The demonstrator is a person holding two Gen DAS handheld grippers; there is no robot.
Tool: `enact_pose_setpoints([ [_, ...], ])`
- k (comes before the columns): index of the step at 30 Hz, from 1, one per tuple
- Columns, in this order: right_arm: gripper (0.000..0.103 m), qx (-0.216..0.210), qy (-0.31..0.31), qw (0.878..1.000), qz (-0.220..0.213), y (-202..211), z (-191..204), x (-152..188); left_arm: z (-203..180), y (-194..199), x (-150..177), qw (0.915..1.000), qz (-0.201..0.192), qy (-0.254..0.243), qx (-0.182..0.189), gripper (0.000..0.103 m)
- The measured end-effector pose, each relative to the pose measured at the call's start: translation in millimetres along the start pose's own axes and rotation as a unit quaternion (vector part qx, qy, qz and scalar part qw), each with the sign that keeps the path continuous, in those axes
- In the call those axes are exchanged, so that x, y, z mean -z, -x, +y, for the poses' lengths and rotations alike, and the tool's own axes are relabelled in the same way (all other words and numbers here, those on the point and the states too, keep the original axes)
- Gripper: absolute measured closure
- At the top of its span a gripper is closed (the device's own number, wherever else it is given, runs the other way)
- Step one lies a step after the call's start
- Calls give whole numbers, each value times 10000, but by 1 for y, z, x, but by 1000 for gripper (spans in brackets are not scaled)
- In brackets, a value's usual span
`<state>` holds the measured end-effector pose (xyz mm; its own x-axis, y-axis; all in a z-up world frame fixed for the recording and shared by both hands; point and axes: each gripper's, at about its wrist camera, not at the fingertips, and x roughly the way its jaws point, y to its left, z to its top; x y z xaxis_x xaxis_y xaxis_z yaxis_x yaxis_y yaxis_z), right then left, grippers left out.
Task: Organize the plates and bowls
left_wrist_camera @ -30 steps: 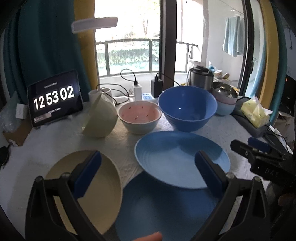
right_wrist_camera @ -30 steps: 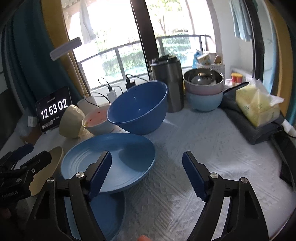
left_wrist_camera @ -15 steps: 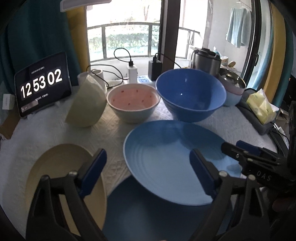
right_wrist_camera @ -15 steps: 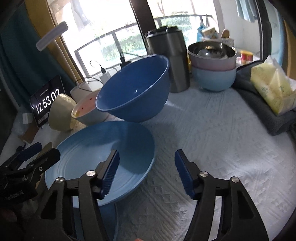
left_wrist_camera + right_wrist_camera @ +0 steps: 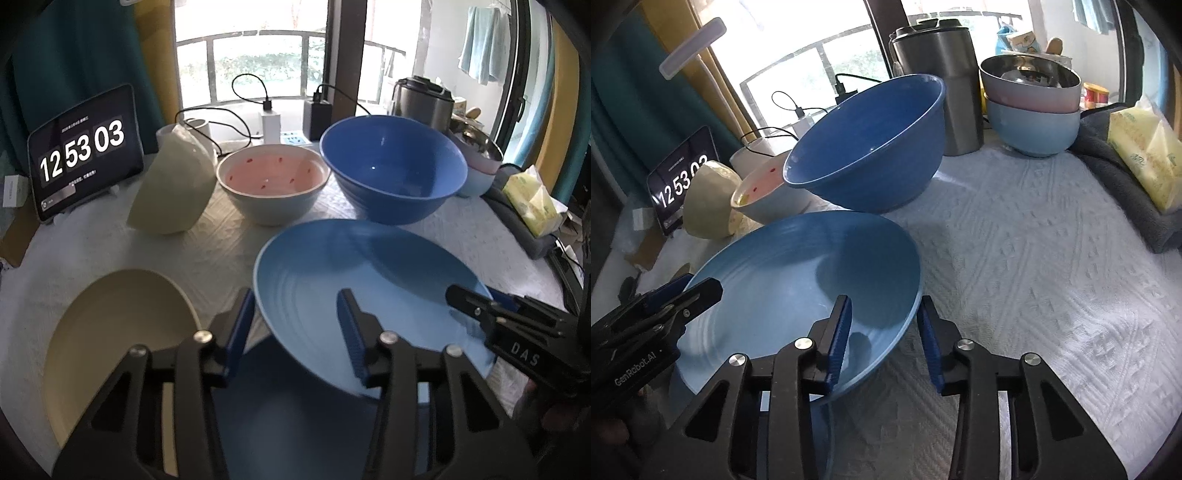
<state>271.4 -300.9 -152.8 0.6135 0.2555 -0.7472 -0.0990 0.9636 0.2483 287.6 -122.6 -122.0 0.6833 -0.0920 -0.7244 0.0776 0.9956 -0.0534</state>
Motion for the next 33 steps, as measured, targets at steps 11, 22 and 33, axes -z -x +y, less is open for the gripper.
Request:
enact_pose_setpoints([
  [11,73,251,-58,9996,-86,12,3,5,2,15,8,9999,-36,-29,146,60],
  [22,74,440,20,9985,-318,36,13,16,3,41,21,9993,-205,-95,291,60],
  [33,74,574,55,9968,-550,66,27,37,10,73,39,9980,-432,-162,431,60],
])
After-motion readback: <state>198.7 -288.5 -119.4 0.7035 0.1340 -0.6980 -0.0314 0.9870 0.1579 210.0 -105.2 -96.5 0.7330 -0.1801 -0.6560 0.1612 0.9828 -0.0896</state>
